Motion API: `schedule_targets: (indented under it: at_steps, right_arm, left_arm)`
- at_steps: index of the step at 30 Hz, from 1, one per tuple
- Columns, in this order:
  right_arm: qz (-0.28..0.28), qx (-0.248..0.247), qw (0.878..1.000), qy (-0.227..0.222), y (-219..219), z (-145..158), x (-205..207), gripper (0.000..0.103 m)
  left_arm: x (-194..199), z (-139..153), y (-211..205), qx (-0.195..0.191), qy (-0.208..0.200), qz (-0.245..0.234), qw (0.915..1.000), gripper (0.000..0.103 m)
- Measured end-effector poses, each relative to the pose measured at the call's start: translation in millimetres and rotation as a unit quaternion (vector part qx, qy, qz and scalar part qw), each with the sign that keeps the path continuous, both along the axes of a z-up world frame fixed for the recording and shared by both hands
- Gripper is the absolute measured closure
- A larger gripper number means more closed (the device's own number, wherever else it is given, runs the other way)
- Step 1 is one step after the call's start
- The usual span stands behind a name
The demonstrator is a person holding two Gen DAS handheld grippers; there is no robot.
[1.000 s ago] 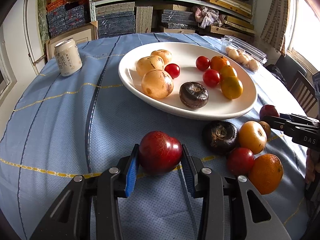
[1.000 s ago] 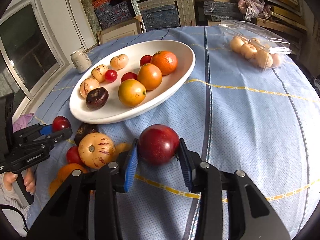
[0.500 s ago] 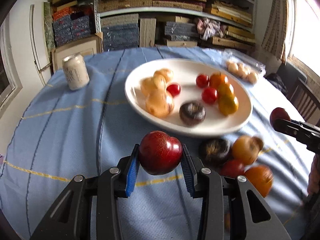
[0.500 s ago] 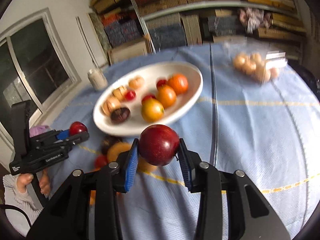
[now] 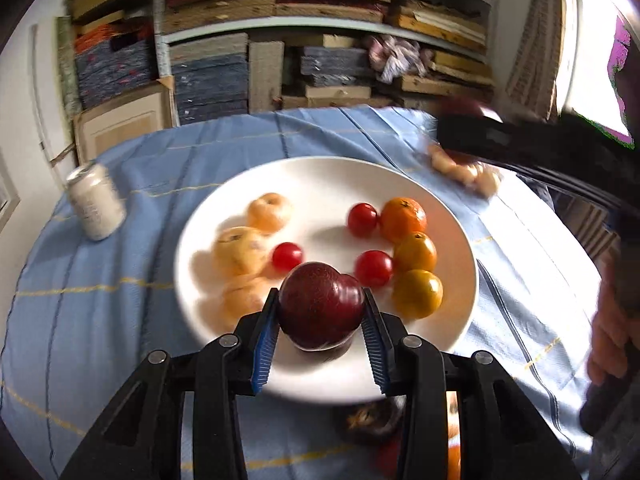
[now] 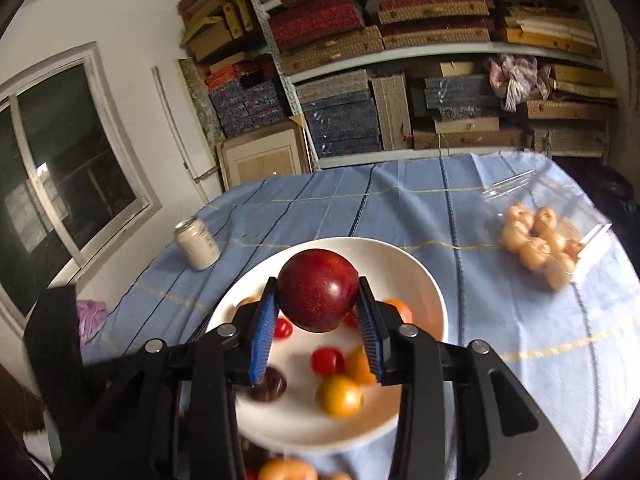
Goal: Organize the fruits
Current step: 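Carry both red apples over the white plate and open both tools to release them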
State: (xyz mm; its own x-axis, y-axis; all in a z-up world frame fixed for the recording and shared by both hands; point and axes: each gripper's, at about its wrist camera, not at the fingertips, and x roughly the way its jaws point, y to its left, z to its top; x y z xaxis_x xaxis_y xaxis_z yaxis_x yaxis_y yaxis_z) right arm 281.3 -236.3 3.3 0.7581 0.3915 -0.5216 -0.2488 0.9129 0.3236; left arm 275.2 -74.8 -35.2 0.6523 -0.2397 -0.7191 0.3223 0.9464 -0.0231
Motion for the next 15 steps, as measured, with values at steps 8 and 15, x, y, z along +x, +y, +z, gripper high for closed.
schedule_targets:
  at_steps: [8,15]
  right_arm:
    - [0.008,-0.044,0.997,0.064,16,-49,71,0.066]
    - [0.02,-0.055,0.996,0.072,20,-65,89,0.059]
  left_arm:
    - [28,-23,-12,-0.014,0.031,-0.015,0.9993,0.063]
    - [33,-23,-12,-0.018,0.027,-0.012,0.9994,0.054]
